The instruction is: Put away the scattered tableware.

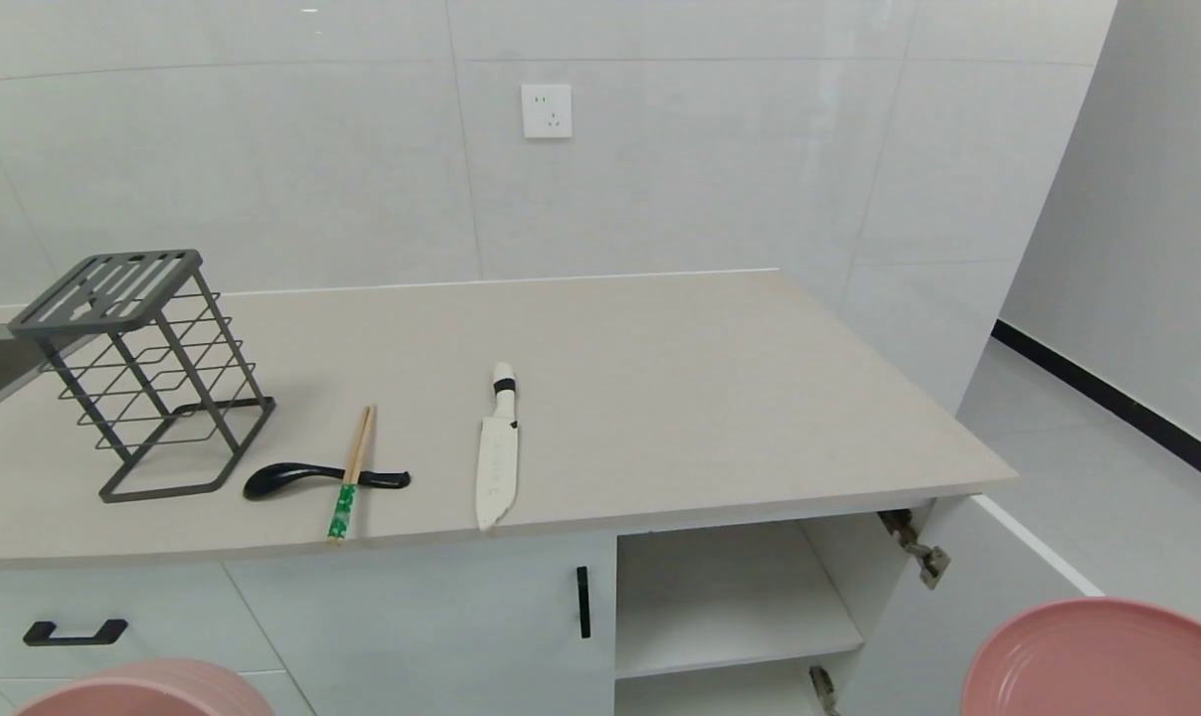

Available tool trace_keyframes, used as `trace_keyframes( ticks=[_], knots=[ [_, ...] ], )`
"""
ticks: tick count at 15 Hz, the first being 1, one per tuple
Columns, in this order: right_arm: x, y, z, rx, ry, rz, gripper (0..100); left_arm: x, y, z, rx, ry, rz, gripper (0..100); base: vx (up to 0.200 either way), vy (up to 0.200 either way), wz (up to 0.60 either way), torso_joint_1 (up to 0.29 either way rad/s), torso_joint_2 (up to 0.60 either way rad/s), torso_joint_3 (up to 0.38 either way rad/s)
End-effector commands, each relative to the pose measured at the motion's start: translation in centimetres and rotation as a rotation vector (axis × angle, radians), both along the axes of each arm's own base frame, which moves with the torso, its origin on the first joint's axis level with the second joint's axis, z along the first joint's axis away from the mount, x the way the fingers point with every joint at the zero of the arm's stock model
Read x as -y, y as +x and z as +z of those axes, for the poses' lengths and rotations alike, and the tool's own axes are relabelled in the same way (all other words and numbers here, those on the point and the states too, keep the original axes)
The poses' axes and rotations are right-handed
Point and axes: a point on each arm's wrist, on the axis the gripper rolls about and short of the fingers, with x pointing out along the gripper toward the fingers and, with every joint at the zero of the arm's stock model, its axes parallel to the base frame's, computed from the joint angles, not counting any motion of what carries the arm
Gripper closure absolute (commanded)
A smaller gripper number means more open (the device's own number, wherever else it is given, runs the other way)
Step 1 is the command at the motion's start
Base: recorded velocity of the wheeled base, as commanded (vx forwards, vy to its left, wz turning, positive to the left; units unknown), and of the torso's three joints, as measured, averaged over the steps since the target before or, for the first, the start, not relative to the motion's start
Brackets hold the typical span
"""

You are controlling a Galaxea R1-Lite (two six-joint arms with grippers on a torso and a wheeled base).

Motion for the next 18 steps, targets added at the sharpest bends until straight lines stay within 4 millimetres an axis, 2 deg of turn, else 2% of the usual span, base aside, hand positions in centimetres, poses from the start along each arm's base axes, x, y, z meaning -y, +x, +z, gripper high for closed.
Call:
trace_keyframes(
  ticks=[1,8,15,18],
  knots=[
    [0.00,0.01,0.00,-0.001,0.000,0.000,100,0.00,0.02,-0.01,-0.002,0.000,0.000,100,0.000,0.000,0.00,-0.178,0.52,0.334],
    [0.00,0.01,0.00,-0.001,0.000,-0.001,100,0.00,0.01,0.03,0.000,0.000,0.000,100,0.000,0.000,0.00,-0.155,0.50,0.343],
    [0.00,0.01,0.00,-0.001,0.000,-0.001,100,0.00,0.02,-0.01,-0.002,-0.003,0.000,100,0.000,0.000,0.00,-0.085,0.46,0.369],
    [0.00,0.01,0.00,-0.001,0.000,-0.001,100,0.00,0.02,-0.01,-0.002,-0.003,0.000,100,0.000,0.000,0.00,0.000,0.13,0.094]
  ],
)
